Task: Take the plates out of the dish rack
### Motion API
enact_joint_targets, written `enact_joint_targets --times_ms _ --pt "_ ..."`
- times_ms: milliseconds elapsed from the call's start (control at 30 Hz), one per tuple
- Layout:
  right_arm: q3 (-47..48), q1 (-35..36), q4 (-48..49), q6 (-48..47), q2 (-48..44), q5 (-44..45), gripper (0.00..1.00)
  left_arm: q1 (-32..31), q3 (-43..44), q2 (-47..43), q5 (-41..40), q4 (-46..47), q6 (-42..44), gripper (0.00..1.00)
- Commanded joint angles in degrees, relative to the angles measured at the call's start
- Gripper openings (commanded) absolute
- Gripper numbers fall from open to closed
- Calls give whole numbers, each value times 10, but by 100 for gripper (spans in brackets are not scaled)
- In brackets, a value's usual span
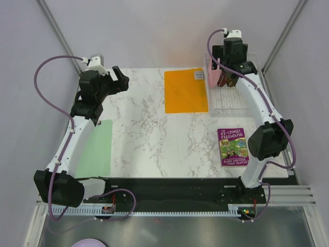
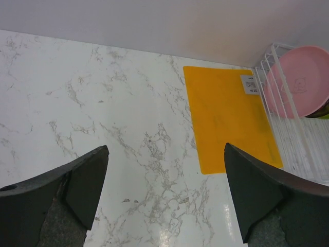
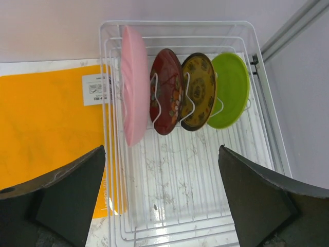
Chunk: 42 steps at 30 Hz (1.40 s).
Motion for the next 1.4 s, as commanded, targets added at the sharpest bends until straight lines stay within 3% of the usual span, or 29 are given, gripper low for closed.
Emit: enact_joint_targets --times_ms 0,333,567,967,1167,1300,1367 --pt "33 21 26 -42 -13 -4 98 3 20 -4 6 25 -16 100" --pt "212 23 -28 -45 122 56 98 5 83 71 8 14 23 100" --pt "228 23 -19 -53 188 118 98 5 73 86 -2 17 11 100" --pt "245 22 61 -104 281 175 78 5 44 128 -12 26 18 100" --pt "233 23 66 -101 293 170 51 5 35 141 -15 32 11 100" --pt "228 28 79 -115 289 170 18 5 32 145 -17 34 6 100" --pt "232 37 94 -138 287 188 13 5 30 145 -19 33 3 100"
